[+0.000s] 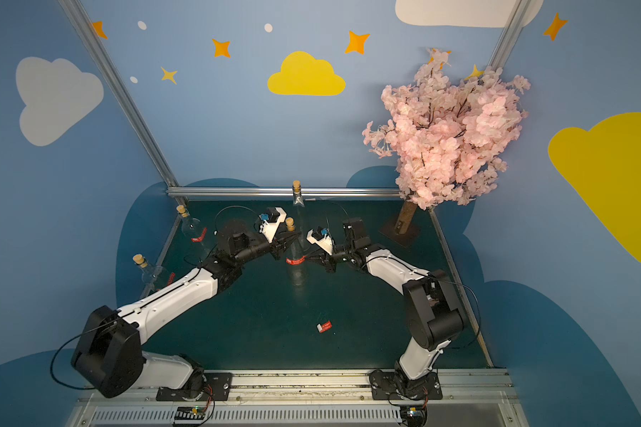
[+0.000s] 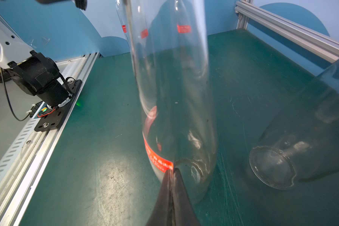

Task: Remove the label from the bottle
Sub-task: Tear open the label from the bottle.

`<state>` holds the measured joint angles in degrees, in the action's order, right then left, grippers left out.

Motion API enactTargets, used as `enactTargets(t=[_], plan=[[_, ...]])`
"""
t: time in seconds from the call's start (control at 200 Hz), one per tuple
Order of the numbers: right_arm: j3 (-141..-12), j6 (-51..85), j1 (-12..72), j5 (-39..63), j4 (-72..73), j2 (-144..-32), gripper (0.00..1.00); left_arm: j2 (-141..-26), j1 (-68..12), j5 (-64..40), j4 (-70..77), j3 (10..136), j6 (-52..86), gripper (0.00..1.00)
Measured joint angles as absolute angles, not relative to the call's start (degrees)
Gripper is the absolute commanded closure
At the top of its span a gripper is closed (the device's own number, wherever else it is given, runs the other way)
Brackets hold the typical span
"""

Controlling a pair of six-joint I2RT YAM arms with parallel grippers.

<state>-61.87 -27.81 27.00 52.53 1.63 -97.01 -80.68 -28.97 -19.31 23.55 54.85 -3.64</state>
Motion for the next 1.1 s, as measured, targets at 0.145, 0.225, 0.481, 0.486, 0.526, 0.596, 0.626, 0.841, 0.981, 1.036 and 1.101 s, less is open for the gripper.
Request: enactTargets(t=[0.145, 0.225, 0.481, 0.486, 0.526, 0.596, 0.626, 0.841, 0.981, 1.036, 1.101], plan=[[-60.47, -27.16, 27.27, 51.33, 3.88, -96.29, 1.00, -80.68, -28.97, -19.07, 23.55, 54.85, -3.62, 0.76], [-59.51, -26.96, 27.49, 50.43, 5.10, -95.66, 1.00, -80.68, -28.99, -19.03, 23.53, 54.85, -3.62, 0.76], [-58.72, -26.79, 27.59, 48.82, 6.17, -94.87, 1.00, -80.71, -29.04, -18.06, 23.31, 54.87, -3.53, 0.80], [-58.72, -26.79, 27.59, 48.82, 6.17, -94.87, 1.00, -80.71, -29.04, -18.02, 23.31, 54.89, -3.53, 0.80], [-58.63, -26.79, 27.59, 48.66, 6.24, -94.76, 1.00, -80.73, -29.04, -17.85, 23.18, 54.98, -3.46, 0.80], [-58.59, -26.79, 27.64, 48.40, 6.33, -94.70, 1.00, -80.79, -29.06, -17.47, 23.09, 55.07, -3.36, 0.80], [-58.59, -26.76, 27.64, 48.29, 6.33, -94.65, 1.00, -80.82, -29.08, -17.34, 23.07, 55.09, -3.31, 0.81], [-58.41, -26.68, 27.97, 47.35, 6.35, -94.19, 1.00, -80.86, -29.32, -16.01, 22.92, 55.18, -3.01, 0.81], [-58.26, -26.37, 28.23, 47.05, 6.37, -94.00, 1.00, -80.86, -29.36, -15.73, 22.92, 55.18, -2.94, 0.81], [-58.26, -26.35, 28.25, 46.92, 6.33, -93.93, 1.00, -80.86, -29.39, -15.57, 22.92, 55.18, -2.96, 0.81], [-58.26, -26.35, 28.29, 46.74, 6.28, -93.89, 1.00, -80.86, -29.41, -15.44, 22.92, 55.18, -2.94, 0.81]])
